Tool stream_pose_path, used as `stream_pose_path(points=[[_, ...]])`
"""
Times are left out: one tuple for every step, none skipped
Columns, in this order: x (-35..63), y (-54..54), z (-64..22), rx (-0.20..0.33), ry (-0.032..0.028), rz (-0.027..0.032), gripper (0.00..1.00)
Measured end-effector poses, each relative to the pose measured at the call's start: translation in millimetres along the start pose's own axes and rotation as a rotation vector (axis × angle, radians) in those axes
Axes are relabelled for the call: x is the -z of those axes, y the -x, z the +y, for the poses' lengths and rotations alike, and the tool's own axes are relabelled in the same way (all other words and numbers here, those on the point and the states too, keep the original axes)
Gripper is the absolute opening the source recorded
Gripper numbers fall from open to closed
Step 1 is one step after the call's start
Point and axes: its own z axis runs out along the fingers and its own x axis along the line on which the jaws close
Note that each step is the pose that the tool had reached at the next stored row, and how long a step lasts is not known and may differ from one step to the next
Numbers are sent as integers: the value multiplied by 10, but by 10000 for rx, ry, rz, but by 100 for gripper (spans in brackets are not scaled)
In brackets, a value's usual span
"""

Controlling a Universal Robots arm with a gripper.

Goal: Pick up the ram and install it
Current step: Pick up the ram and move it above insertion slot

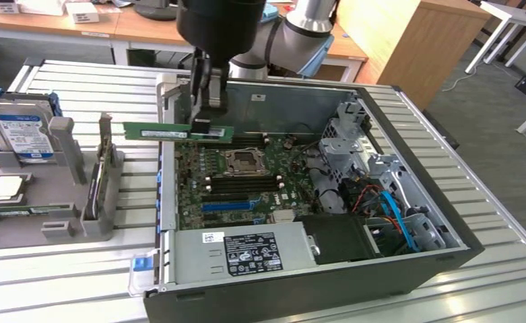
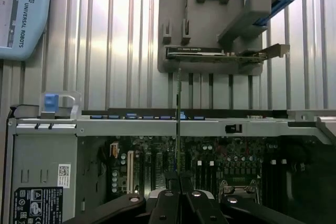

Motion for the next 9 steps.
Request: stream_pose_path(points=[[3, 0, -36, 1, 5, 1, 12], [5, 0, -72, 1, 8, 0, 12], [8, 1, -108, 0, 12, 0, 12], [11, 1, -147, -1, 18, 0, 12], [14, 1, -190, 0, 23, 0, 12], [18, 1, -235, 1, 28, 0, 12], [21, 1, -277, -1, 34, 0, 12], [24, 2, -319, -2, 40, 0, 12], [27, 2, -362, -1, 46, 0, 12]])
